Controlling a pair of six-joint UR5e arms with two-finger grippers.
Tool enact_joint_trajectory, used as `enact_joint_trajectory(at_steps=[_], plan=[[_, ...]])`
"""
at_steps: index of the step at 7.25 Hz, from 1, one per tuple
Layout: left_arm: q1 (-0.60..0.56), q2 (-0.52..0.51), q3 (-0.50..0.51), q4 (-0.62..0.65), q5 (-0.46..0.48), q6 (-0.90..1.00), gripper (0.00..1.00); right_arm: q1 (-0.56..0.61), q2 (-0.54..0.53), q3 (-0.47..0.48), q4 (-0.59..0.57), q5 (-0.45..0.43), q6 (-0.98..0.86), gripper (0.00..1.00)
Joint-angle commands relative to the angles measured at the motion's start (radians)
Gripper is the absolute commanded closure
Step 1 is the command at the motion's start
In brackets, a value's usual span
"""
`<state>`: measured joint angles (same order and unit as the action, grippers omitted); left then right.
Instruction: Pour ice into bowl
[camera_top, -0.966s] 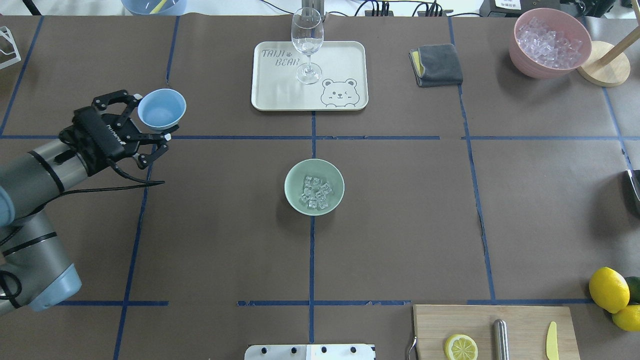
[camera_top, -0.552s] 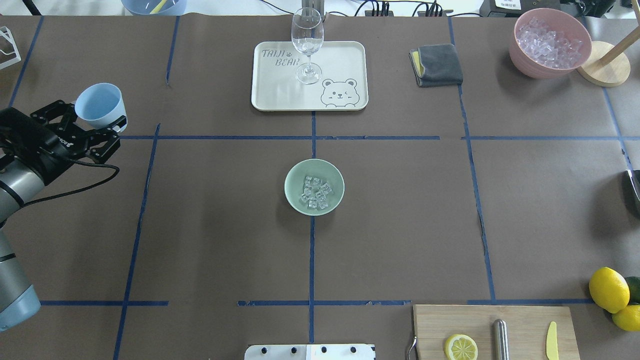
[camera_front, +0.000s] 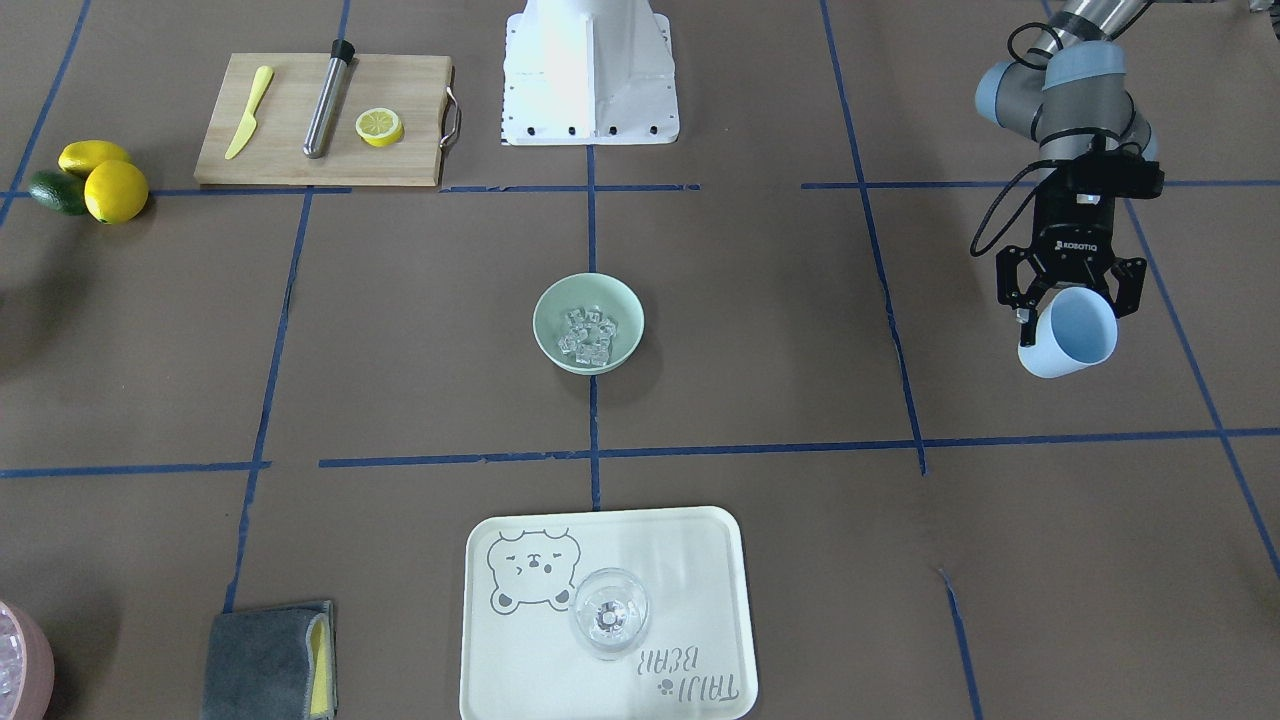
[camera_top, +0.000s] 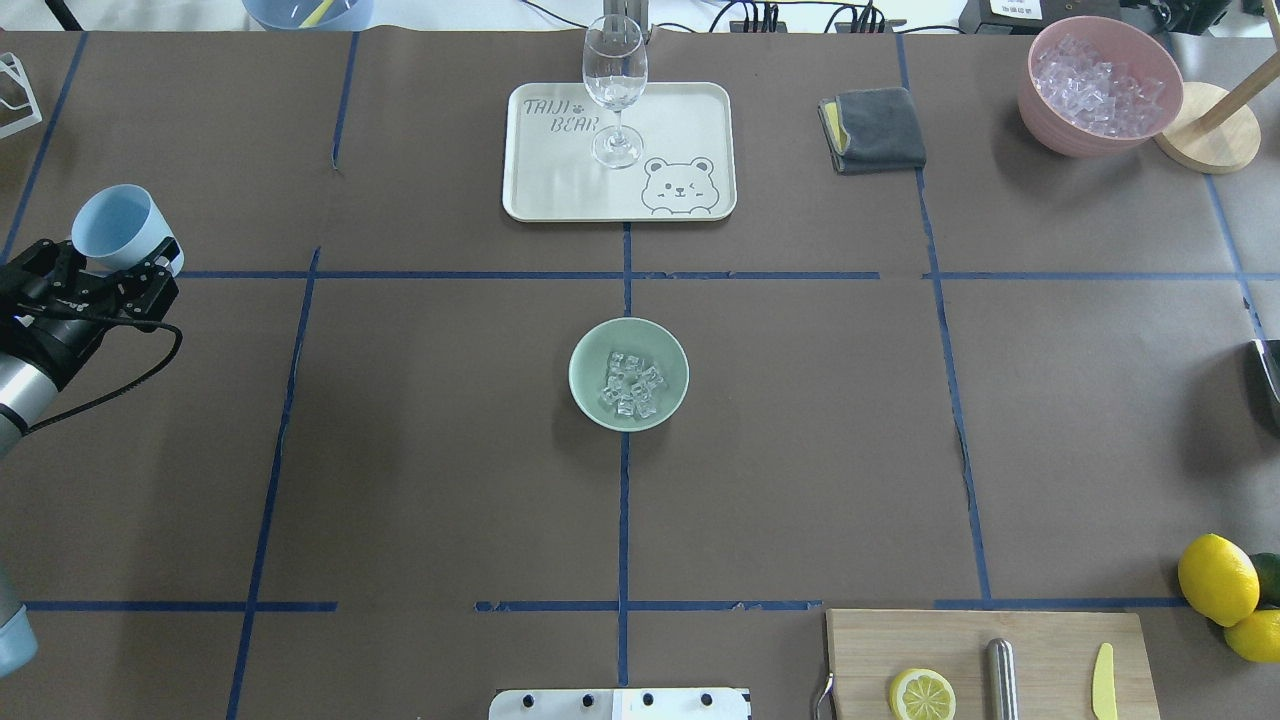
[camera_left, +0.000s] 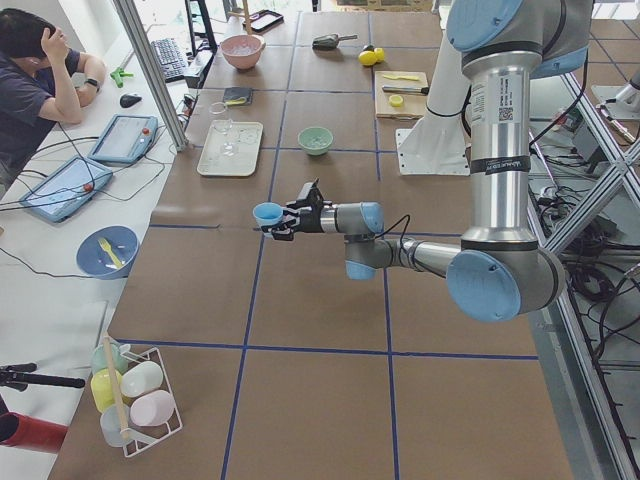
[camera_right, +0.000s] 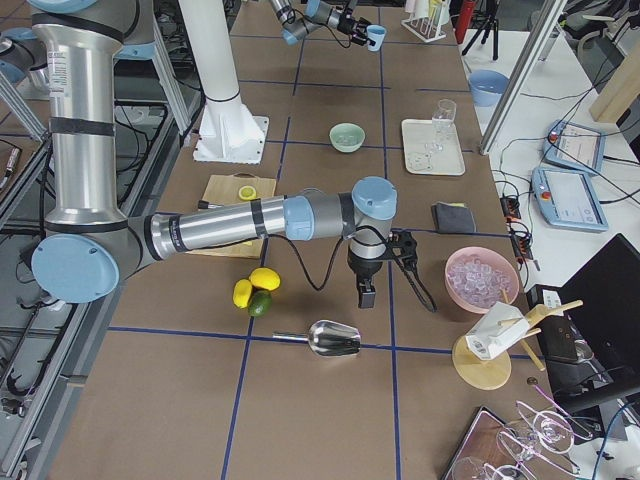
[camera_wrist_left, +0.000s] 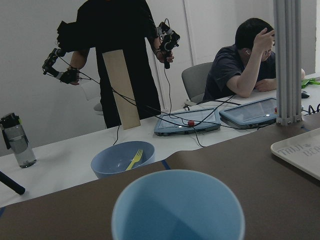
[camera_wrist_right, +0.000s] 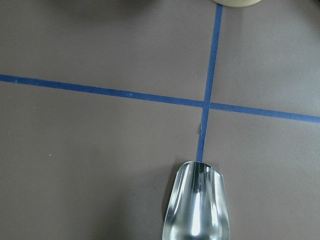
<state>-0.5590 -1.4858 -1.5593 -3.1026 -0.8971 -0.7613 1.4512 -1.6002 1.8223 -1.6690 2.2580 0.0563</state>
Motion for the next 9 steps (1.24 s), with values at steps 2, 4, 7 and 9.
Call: enact_joint_trajectory(at_steps=[2,4,7,9], plan=[[0.15,0.001,0.083,0.001,0.232,-0.216,1.0,0.002,-0.001,0.003,0.0,0.0,-0.001,0.0],[0.183,0.001,0.145,-0.001,0.294,-0.22,1.0,0.0,-0.003,0.003,0.0,0.0,-0.003,0.0],[0.234,0.019,0.209,-0.034,0.356,-0.225,0.98,0.002,-0.003,0.005,0.002,0.0,-0.004,0.0],[0.254,0.05,0.217,-0.036,0.356,-0.245,0.97,0.0,-0.001,0.005,0.002,0.0,-0.006,0.0]])
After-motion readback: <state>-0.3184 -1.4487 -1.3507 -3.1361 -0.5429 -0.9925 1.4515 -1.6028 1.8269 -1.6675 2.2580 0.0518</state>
